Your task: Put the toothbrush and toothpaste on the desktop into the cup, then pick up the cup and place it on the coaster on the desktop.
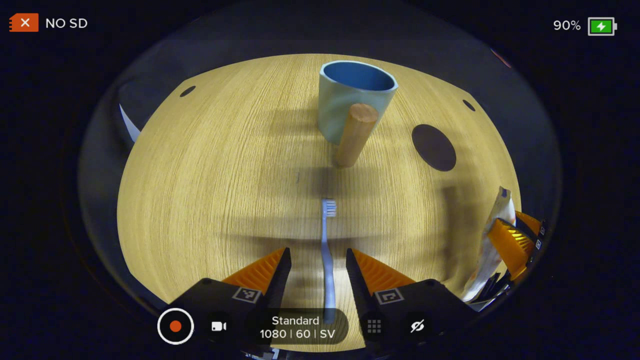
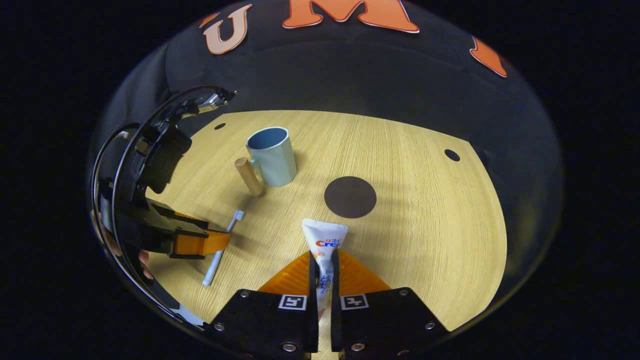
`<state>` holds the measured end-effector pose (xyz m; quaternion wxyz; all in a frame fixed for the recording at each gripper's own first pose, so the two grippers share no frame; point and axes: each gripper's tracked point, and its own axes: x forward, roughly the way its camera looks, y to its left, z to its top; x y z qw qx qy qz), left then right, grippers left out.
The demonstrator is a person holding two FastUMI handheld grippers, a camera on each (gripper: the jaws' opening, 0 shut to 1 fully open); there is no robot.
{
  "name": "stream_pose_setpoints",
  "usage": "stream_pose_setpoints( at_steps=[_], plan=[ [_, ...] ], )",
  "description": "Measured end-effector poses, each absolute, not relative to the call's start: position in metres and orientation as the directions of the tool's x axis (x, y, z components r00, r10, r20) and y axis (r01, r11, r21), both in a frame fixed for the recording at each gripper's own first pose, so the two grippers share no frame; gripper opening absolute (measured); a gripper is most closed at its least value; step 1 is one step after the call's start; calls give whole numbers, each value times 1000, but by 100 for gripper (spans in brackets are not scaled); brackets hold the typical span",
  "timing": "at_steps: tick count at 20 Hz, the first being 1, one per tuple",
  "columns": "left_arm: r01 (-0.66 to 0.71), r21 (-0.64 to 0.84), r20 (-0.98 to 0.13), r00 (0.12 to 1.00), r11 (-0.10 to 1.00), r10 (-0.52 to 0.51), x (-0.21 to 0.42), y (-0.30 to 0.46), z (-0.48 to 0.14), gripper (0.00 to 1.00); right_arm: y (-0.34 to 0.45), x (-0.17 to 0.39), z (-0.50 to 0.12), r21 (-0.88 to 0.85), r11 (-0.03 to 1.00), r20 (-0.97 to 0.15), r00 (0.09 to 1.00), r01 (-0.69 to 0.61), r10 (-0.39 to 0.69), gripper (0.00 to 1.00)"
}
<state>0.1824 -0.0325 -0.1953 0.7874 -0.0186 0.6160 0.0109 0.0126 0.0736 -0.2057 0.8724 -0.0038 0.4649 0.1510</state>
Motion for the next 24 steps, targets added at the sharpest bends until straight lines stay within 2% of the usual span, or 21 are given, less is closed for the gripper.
stream_pose_setpoints(
  at_steps=[1,4,9,10,11,18,24],
  plan=[
    [-46,-11,-970,241,999,0,185,-35,-194,65,73,11,-208,139,953,-814,517,-269,264,10],
    [-43,-2,-978,209,999,7,185,-42,-200,32,73,13,-204,143,952,-808,524,-272,271,10],
    [-73,-8,-983,186,997,6,208,-50,-215,30,73,15,-204,140,951,-804,528,-277,272,10],
    [-68,-18,-981,196,998,-4,215,-52,-216,16,73,15,-203,146,950,-801,530,-275,277,10],
    [-67,-21,-982,188,998,-8,222,-55,-217,14,73,16,-202,150,949,-800,529,-278,282,10],
    [-47,-60,-969,244,997,-47,300,-63,-225,10,75,20,-191,159,943,-787,540,-292,300,10],
    [-7,-69,-937,343,998,-62,397,-68,-211,10,72,31,-201,161,936,-760,566,-313,319,10]
  ],
)
